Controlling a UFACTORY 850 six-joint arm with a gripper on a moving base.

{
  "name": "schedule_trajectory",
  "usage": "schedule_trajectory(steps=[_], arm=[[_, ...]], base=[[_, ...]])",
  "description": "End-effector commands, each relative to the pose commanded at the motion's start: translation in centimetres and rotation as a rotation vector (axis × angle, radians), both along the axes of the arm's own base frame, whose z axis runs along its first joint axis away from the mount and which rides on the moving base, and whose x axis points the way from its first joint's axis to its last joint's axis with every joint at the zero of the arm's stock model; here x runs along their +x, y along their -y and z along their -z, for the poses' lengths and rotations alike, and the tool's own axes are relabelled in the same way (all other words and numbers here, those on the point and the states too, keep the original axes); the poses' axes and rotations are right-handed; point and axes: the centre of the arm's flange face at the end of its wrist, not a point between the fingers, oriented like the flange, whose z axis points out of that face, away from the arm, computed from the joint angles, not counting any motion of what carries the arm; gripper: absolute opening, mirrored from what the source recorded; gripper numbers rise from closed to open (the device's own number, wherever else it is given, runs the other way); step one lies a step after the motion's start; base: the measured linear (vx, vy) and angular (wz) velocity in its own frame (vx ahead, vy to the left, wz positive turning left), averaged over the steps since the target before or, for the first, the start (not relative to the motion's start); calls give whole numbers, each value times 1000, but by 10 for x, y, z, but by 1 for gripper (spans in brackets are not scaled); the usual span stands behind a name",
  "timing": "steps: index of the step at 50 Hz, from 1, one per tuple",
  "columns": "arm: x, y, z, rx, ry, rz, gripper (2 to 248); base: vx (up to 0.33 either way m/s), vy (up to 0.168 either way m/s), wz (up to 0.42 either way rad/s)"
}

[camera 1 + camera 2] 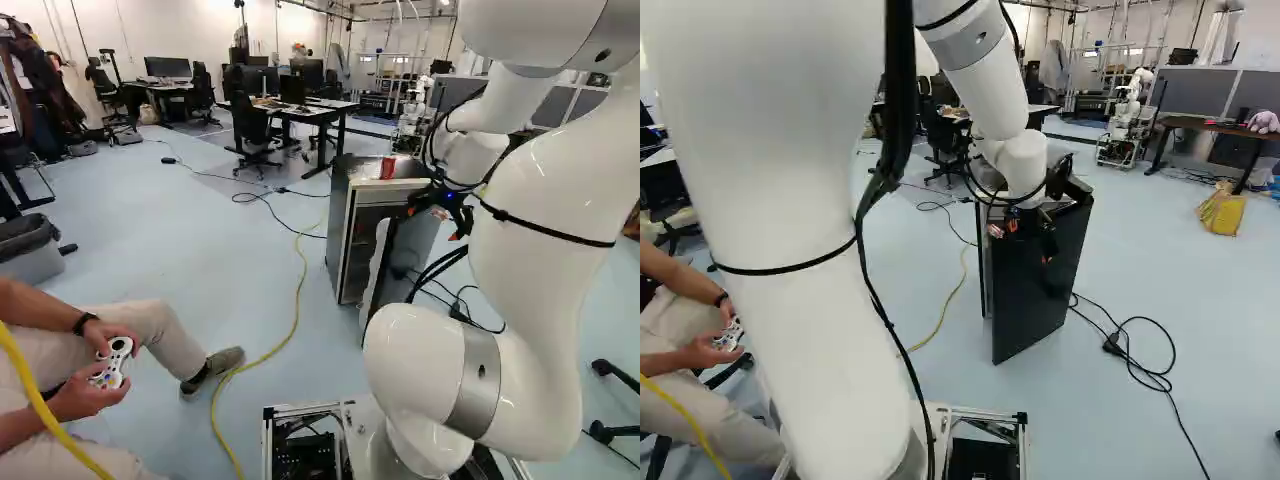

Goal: Grab a drink from the fridge

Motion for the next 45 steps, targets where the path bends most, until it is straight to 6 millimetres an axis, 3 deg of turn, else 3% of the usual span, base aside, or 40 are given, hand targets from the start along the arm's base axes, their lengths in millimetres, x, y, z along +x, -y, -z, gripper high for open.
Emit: schedule_trajectory(steps=[18,45], arm=[[0,-1,0,-12,0,-12,247],[-24,8,3,-193,5,-118,247]], base=[[0,0,0],[0,0,0]])
